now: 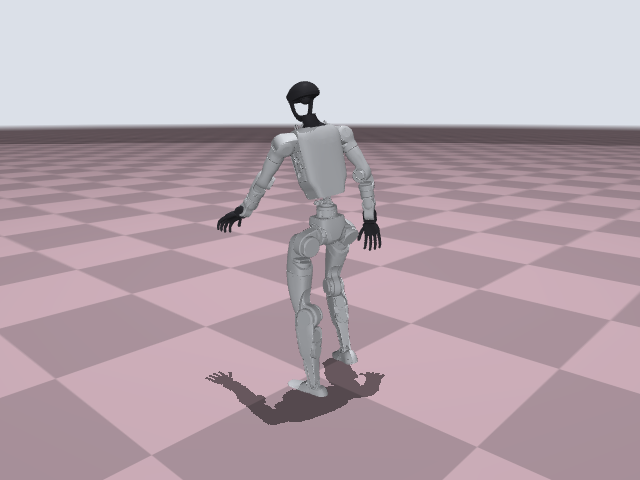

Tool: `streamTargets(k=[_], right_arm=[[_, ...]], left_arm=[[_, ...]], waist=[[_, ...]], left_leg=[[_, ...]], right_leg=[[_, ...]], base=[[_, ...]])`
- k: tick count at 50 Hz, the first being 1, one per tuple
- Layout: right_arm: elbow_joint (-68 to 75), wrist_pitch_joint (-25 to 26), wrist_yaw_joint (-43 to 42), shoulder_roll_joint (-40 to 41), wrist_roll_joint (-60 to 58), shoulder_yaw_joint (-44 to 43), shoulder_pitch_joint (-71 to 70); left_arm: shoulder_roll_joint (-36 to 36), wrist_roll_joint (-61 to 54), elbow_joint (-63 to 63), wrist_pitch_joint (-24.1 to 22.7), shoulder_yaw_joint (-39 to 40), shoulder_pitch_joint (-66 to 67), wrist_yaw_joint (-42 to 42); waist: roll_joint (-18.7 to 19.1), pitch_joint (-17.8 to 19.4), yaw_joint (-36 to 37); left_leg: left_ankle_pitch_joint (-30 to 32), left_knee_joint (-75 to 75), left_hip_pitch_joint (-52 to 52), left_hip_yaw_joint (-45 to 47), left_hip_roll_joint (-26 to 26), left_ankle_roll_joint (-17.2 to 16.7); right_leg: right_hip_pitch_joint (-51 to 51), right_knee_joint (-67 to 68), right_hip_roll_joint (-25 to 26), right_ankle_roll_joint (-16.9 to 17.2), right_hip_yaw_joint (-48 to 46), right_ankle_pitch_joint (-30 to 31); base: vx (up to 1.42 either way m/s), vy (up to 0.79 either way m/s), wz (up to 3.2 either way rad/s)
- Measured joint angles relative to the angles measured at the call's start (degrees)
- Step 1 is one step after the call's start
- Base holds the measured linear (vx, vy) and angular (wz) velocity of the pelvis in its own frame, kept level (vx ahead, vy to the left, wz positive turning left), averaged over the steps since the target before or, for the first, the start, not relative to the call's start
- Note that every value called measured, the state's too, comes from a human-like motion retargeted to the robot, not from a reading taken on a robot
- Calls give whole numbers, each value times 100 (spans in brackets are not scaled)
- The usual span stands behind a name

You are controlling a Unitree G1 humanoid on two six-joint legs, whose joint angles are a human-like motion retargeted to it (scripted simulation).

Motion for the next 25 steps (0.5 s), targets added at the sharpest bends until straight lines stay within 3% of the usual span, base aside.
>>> streamTargets(k=[5, 8, 10, 12, 17, 21, 25], right_arm=[[49, 138, 180, 47, -95, -174, 244], [-25, 265, 251, 46, -66, -334, 286], [-12, 356, 211, 54, -9, -454, 224], [68, 439, 87, 61, 24, -531, 76], [128, 606, -229, -19, 270, -377, -503], [-36, 654, -291, -162, 421, -171, -1192], [-182, 684, -287, -277, 382, 94, -1953]], left_arm=[[163, -148, -356, -129, -132, -325, 94], [346, -142, -741, -108, -149, -540, 186], [491, -84, -1092, -65, -78, -681, 236], [657, -19, -1540, -40, 25, -793, 271], [1176, -174, -2923, 29, 50, -1127, 474], [1529, -135, -3895, 152, 325, -1592, 676], [1711, 0, -4483, 243, 643, -1942, 668]], waist=[[-175, -73, -233], [-287, -242, -170], [-251, -381, -19], [-185, -490, 171], [-115, -679, 581], [-76, -688, 868], [-94, -665, 1130]], left_leg=[[-391, 202, 341, -309, -404, -73], [-538, 375, 597, -360, -663, 28], [-525, 623, 686, -304, -708, 98], [-349, 1178, 640, -200, -676, 174], [200, 3925, -415, -111, -499, 271], [-340, 5782, -1483, 66, -244, 283], [-750, 6262, -2135, 457, 50, 452]], right_leg=[[824, -3378, 101, 1117, -7, 867], [1342, -4476, 74, 1521, 271, 1632], [1589, -4662, 61, 1463, 374, 1837], [1801, -4565, 20, 1357, 452, 1661], [2316, -4464, -142, 1289, 660, 1208], [2669, -4596, -216, 1279, 766, 996], [2889, -4592, -321, 1314, 908, 820]], base=[[53, -2, 67], [60, -8, 17], [59, -9, -25], [57, -10, -41], [49, -8, -36], [39, -2, -29], [36, 2, -39]])
